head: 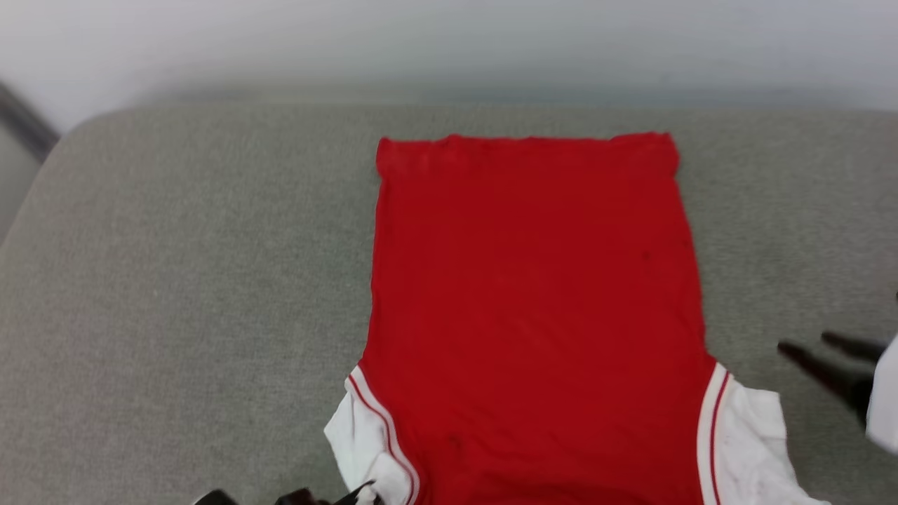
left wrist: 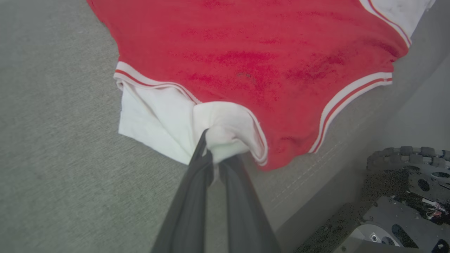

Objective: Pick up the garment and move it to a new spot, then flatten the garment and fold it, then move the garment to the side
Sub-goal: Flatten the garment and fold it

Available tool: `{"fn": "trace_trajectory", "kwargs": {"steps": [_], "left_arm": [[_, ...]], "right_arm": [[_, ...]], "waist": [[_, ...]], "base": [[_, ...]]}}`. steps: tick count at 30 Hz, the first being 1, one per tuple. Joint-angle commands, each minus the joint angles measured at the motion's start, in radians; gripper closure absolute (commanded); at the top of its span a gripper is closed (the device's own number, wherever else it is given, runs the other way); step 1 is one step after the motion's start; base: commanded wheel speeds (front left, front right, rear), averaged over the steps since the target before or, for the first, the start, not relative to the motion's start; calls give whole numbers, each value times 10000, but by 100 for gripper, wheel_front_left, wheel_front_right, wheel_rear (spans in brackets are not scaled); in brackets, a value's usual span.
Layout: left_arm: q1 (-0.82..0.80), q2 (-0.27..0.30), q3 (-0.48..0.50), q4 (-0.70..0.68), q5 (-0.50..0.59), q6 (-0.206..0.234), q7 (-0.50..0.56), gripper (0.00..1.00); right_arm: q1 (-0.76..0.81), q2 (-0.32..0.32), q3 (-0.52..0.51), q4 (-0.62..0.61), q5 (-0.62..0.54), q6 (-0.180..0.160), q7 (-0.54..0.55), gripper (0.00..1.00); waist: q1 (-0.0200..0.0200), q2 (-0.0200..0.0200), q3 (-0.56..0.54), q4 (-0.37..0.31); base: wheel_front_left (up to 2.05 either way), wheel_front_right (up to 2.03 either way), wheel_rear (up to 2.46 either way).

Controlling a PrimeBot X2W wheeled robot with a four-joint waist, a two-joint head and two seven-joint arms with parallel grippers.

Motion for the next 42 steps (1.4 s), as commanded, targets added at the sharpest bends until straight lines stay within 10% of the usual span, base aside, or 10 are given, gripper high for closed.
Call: {"fn": "trace_trajectory", "kwargs": {"steps": [1,15,41,42], "left_arm": [[-280,-65,-18,-375,107,44,109,100],[-1783,-996,-540,-1672,549,-304,547,100],[-2562,-1994,-1128,-1252,747,-567,-210,100],[-2563,-1997,-1131,-1175,717,-549,-259,100]], "right_arm": [[-815,282,-376,44,-226,-3,693,0],[-7041,1952,-2115,2712,-3718,-3,5228,0],[-8514,1684,-2926,4360,-6019,-2,5750,0],[-8228,1626,-2835,4398,-5974,-2,5867,100]], "waist": [[-1,-1,791,474],[-1,-1,3263,2481],[-1,-1,4703,4004],[-1,-1,4673,3999]], "base": [[0,0,0],[0,0,0],[0,0,0],[0,0,0]]}}
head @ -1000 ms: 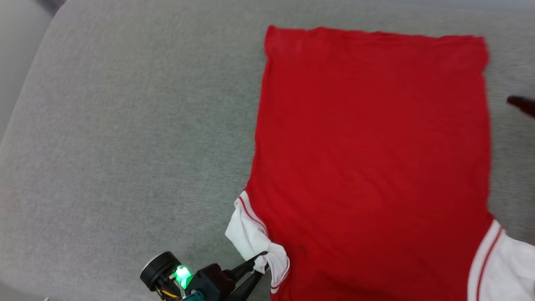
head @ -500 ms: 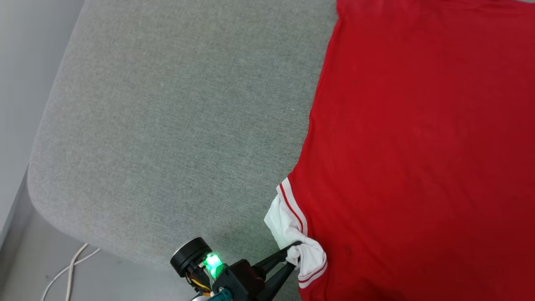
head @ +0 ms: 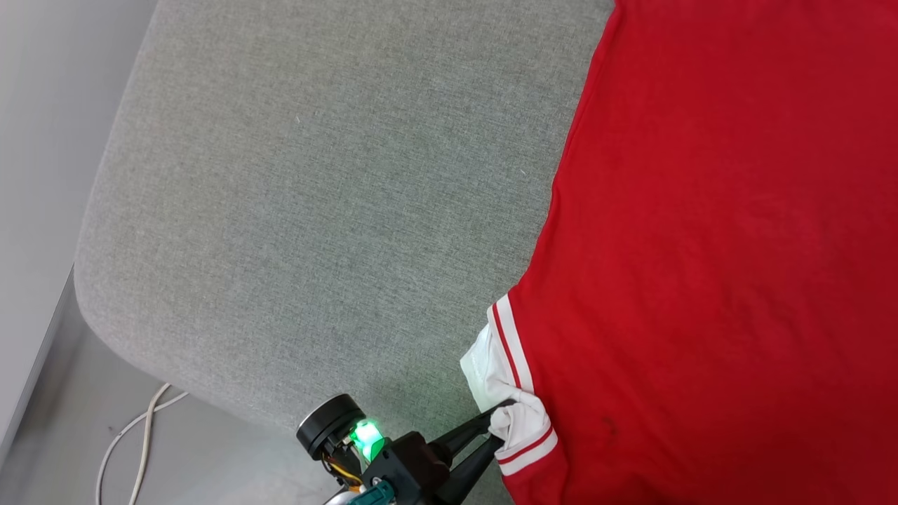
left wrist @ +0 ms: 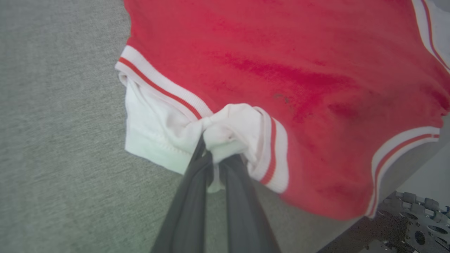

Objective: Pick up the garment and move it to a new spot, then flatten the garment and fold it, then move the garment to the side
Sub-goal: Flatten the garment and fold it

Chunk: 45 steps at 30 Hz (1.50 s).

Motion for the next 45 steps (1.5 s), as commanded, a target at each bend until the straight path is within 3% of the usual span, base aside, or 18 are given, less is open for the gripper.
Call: {"fn": "trace_trajectory", "kwargs": {"steps": [1,12,20,33,45], "left_arm": [[-93,-30,-5,55,-58,-9,-55,100],[73,214,213,419,-236,218,-36,100],[517,519,529,823,-609,491,-101,100],[1283,591,992,1506,-1358,945,-481,100],[1628,467,1174,2000,-1764,1129,-829,100]], "right_arm": [[732,166,116,348,84,0,251,100],[1796,171,-154,588,311,-5,-214,100],[3832,186,670,219,1366,-3,-667,100],[7425,441,951,-2078,3241,-3,-1671,100],[10769,1273,610,-3563,3561,-2,-2596,100]], "waist": [[-1,0,-44,-19],[-1,0,-1277,-889],[-1,0,-2836,-2077],[-1,0,-4525,-3584],[-1,0,-5337,-3939]], "base": [[0,0,0],[0,0,0],[0,0,0],[0,0,0],[0,0,0]]}}
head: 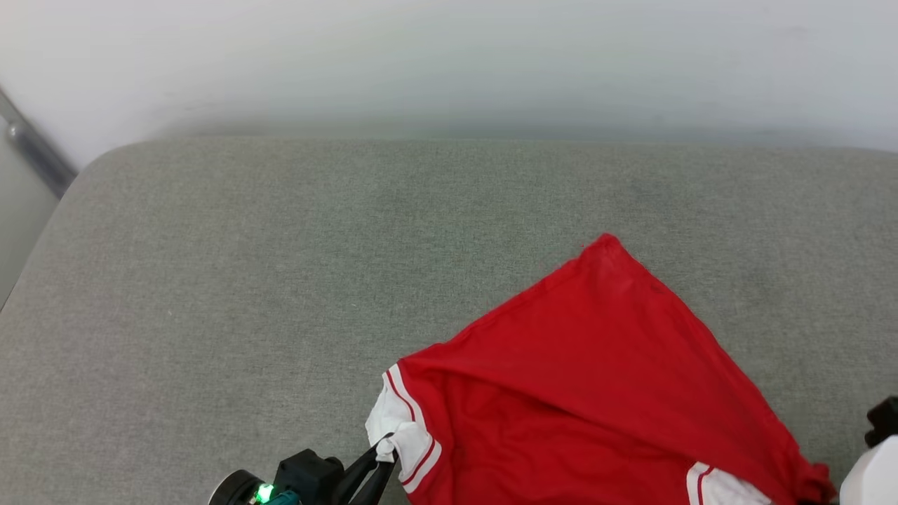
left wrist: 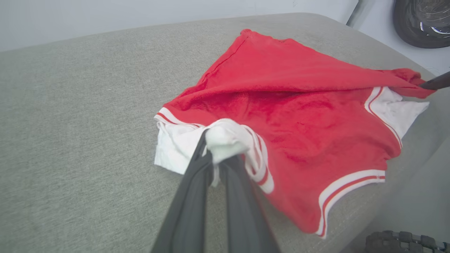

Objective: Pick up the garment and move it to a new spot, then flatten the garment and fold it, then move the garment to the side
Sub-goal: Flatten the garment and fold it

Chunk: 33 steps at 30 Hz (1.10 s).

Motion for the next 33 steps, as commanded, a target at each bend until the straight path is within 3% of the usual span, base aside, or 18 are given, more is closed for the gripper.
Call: {"fn": "trace_trajectory", "kwargs": {"steps": [1,5,6,7,16,22,28,33], "left_arm": [[77,-29,40,24,-17,33,-69,100],[140,-64,15,100,-86,52,-139,100],[146,-63,8,106,-92,50,-150,100],[143,-60,-2,110,-81,45,-161,100],[21,-12,-118,-91,55,68,-141,100],[-336,31,-124,-597,214,150,-27,100],[-879,-152,-323,-1367,556,170,198,100],[-1223,-389,-521,-1787,787,161,228,100]], "right_arm": [[166,87,-13,-35,-4,-3,-78,100],[449,199,32,-51,26,-3,-194,100],[414,179,61,-105,34,-3,-304,90],[342,110,110,-138,6,-3,-389,0],[-715,-544,658,-1066,894,-3,145,0],[-2397,-784,946,-1646,959,-3,793,0],[-5101,-354,1530,-345,-73,-3,1270,0],[-6439,-494,1856,1141,-1014,-3,1241,0]], "waist": [[3,-1,-41,-28],[3,-1,-89,-19],[3,-1,-87,-10],[3,-1,-80,0],[3,-1,97,364],[3,-1,672,902],[3,-1,1649,1813],[3,-1,2267,2518]], "base": [[0,0,0],[0,0,0],[0,0,0],[0,0,0],[0,0,0],[0,0,0],[0,0,0],[0,0,0]]}}
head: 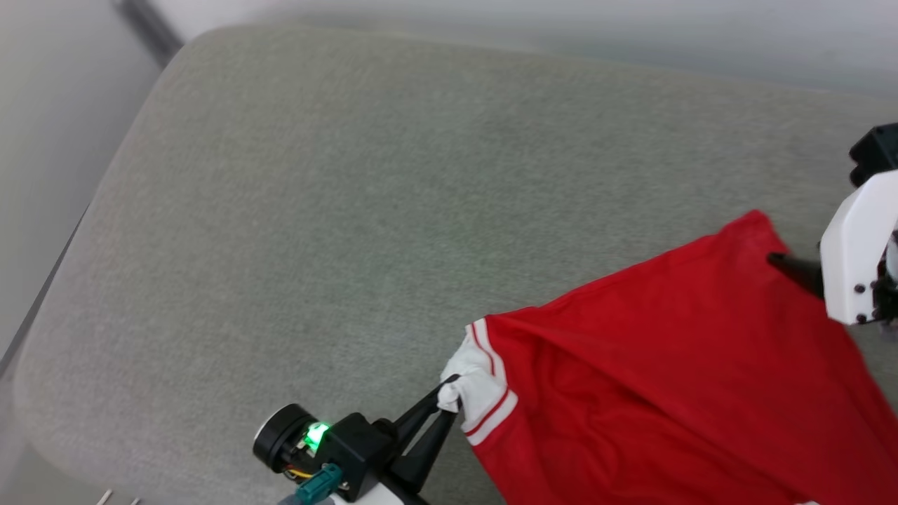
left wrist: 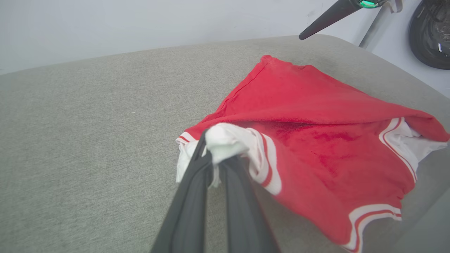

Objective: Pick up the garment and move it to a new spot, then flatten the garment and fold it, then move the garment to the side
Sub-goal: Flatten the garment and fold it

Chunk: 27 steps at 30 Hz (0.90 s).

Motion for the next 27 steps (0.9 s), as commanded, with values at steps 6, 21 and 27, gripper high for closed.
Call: {"fn": "trace_trajectory", "kwargs": {"steps": [6,21,27], "left_arm": [[-368,-303,-204,-398,222,61,63,100],[-574,-553,-314,-363,180,102,-107,100],[-589,-486,-289,-286,158,152,-100,100]], "right_arm": [[-936,-293,5,1598,-532,-3,-302,0],[-311,-674,966,3299,-441,-8,-531,0],[-148,-824,1054,3422,-328,-4,-1090,100]], "waist": [[-1,0,967,1118],[-1,0,1527,1733],[-1,0,1307,1643]], "base": [[0,0,0],[0,0,0],[0,0,0]]}}
